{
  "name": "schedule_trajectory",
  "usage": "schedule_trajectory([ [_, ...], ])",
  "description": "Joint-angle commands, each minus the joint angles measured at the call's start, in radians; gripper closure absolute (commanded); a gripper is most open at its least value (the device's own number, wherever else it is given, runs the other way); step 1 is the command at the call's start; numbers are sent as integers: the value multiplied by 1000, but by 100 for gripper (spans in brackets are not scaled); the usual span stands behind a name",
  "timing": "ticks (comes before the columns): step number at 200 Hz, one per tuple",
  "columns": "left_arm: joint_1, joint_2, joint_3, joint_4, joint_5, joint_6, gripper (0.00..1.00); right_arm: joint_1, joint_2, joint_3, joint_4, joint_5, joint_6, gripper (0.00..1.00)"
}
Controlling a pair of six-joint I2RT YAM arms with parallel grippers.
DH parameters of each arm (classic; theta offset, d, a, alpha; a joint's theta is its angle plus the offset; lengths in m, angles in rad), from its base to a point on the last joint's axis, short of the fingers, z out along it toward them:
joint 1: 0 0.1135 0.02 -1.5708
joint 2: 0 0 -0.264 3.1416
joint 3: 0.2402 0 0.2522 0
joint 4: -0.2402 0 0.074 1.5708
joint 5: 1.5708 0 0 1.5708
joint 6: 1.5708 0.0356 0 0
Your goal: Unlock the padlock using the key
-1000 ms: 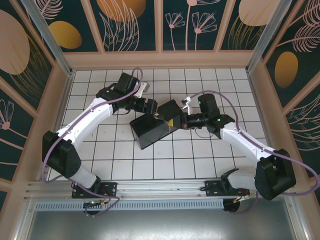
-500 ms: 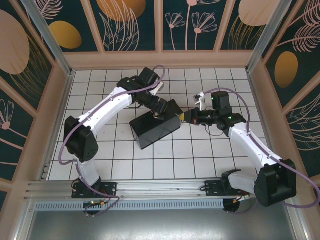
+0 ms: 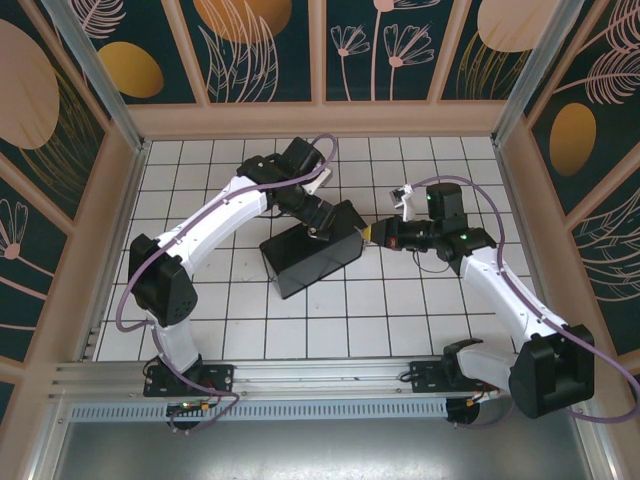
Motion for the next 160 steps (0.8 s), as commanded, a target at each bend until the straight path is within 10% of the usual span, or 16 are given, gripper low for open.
schedule_trajectory([
  [1,-12,-38,-17,-71,16,20,14,-8,-18,3,1,-2,-16,100],
  [160,-37,-157,-96,-66,105,51,18,60,-48,-27,10,29,21,100],
])
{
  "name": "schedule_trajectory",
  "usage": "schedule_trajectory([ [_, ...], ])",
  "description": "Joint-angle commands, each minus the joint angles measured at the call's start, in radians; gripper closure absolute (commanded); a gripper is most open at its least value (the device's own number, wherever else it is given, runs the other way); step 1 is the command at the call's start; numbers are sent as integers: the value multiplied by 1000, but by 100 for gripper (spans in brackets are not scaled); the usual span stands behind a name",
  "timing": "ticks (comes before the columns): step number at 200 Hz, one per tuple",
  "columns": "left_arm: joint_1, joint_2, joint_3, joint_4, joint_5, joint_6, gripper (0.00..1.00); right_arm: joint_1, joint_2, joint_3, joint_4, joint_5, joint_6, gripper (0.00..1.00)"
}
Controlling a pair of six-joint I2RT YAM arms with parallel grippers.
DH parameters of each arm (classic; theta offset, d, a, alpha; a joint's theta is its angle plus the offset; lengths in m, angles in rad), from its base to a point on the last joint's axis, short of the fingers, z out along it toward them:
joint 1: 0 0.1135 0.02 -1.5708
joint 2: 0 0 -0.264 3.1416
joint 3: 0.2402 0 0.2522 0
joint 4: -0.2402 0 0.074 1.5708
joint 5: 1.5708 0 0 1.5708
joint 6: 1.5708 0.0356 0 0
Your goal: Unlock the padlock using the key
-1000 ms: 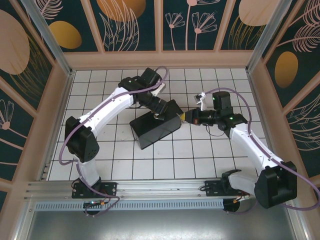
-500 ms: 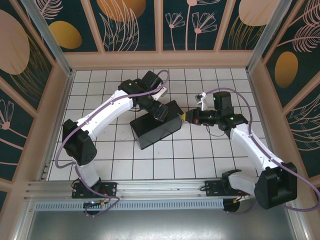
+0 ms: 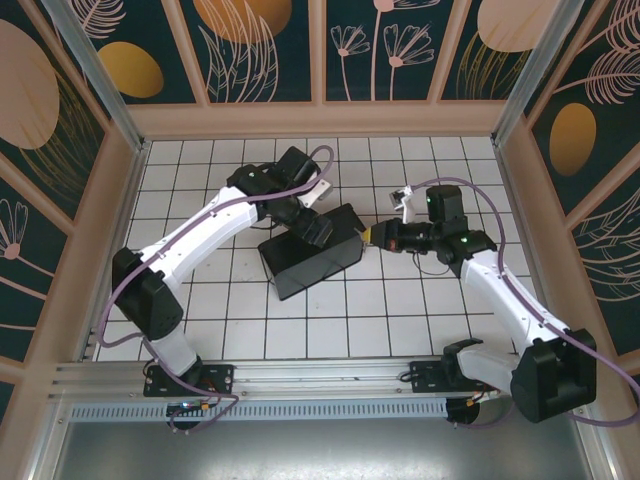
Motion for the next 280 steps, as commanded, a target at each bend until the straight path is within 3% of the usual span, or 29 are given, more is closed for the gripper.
schedule_trajectory([
  [1,-4,-40,-4,-22,34,17,18,42,-25,-13,8,21,17,100],
  [36,-4,-44,-10,-1,17,-4,17,97,-47,-20,11,45,42,100],
  [67,16,-76,1,71,1,-149,12,185,-63,-3,-11,138,5,100],
  [96,42,-125,-15,125,23,-240,11,262,-117,-29,-28,365,-92,100],
  [123,118,-160,-71,146,81,-313,10,349,-190,-45,4,547,-158,100],
  [147,191,-188,-129,181,141,-393,11,519,-257,-78,31,857,-243,100],
  [158,212,-193,-126,178,135,-422,9,597,-282,-122,77,964,-275,100],
  [164,218,-196,-126,179,142,-435,2,638,-291,-152,111,1020,-292,100],
  [182,222,-208,-132,196,206,-454,1,778,-291,-249,226,1256,-383,100],
  [223,232,-233,-174,171,179,-428,2,971,-164,-334,480,1650,-660,100],
  [250,257,-254,-246,192,171,-431,1,1028,-149,-388,713,1781,-893,100],
  [280,299,-249,-250,224,156,-420,1,1085,-153,-489,1057,1825,-1194,100],
])
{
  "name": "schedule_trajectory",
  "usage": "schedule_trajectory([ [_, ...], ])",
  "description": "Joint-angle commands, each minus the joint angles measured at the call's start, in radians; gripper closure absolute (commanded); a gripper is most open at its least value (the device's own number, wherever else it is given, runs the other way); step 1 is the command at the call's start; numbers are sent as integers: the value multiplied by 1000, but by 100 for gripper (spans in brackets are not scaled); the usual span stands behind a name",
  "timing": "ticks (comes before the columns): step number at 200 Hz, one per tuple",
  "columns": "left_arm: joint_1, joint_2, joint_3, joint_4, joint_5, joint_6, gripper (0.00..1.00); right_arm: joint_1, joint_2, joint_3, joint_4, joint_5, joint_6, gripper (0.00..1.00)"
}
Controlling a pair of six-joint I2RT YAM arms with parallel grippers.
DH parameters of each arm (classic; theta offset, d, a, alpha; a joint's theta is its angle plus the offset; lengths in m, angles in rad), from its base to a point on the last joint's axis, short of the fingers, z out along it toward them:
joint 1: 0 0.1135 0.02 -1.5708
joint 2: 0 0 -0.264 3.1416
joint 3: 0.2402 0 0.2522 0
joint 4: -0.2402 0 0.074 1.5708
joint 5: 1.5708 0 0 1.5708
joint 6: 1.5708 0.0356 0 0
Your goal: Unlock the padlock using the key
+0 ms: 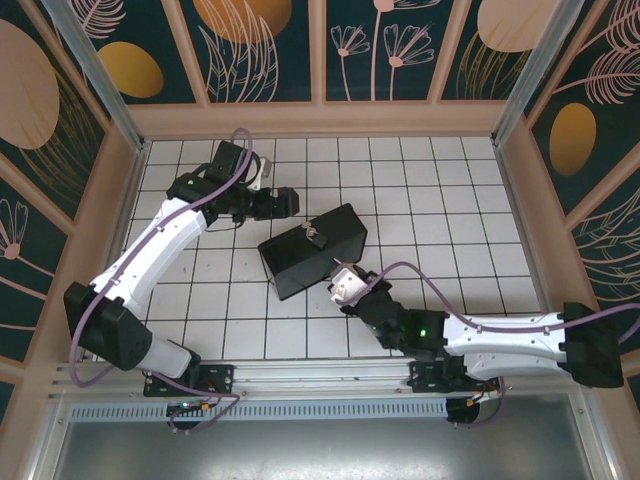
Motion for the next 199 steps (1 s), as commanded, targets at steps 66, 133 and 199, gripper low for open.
schedule_trajectory([
  [66,49,18,-33,180,47,-14,1,5,133,-184,829,47,-726,100],
  [133,52,50,-39,197,67,1,1,-49,258,-154,902,-33,-838,100],
  [199,52,127,-39,195,182,85,2,-27,326,-84,901,-33,-909,100],
])
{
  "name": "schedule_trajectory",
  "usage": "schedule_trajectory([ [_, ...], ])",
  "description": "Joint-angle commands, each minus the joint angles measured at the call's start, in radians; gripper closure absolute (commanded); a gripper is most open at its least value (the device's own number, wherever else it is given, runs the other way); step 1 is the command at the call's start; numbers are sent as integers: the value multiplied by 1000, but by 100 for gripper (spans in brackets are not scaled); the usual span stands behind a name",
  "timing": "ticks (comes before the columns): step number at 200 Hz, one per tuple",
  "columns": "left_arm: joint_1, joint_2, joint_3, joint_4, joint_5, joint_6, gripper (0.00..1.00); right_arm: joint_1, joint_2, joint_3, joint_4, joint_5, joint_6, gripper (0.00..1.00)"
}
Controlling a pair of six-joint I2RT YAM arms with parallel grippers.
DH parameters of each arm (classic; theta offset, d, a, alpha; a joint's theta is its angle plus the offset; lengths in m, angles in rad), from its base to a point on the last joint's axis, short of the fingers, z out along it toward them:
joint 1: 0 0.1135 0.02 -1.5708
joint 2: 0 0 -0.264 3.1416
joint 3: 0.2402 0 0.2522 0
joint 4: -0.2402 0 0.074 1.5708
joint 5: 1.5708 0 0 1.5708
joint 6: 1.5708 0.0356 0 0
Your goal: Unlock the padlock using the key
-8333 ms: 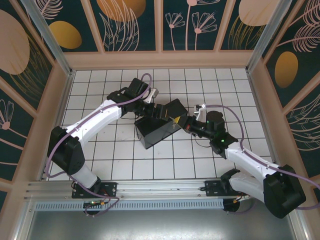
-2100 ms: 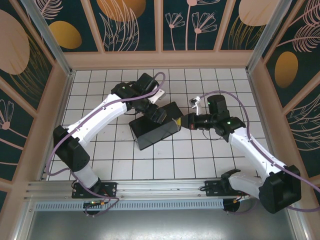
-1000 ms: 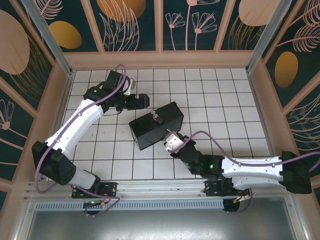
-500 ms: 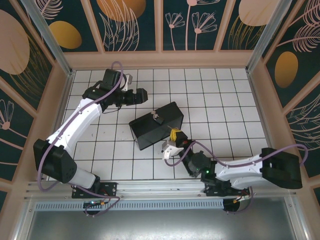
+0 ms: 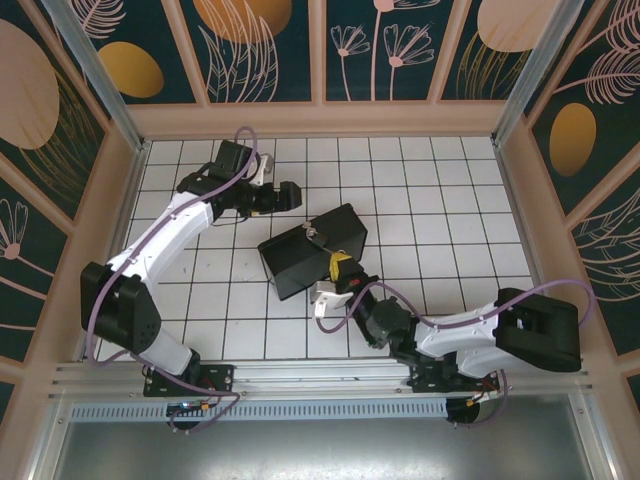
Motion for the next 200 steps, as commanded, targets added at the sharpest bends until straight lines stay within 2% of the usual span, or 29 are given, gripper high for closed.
schedule_trajectory([
  [1,6,25,10,10,67,58,2,7,1,26,36,-4,-14,100],
  [62,8,77,139,-41,72,81,2,30,-34,-7,-100,13,45,100],
  [107,8,100,171,-23,170,82,2,19,57,-59,96,29,-60,100],
  [146,8,106,150,-27,190,99,2,-18,176,-74,441,12,-211,100],
  [200,8,112,142,-7,200,104,2,-51,207,-55,466,-10,-225,100],
])
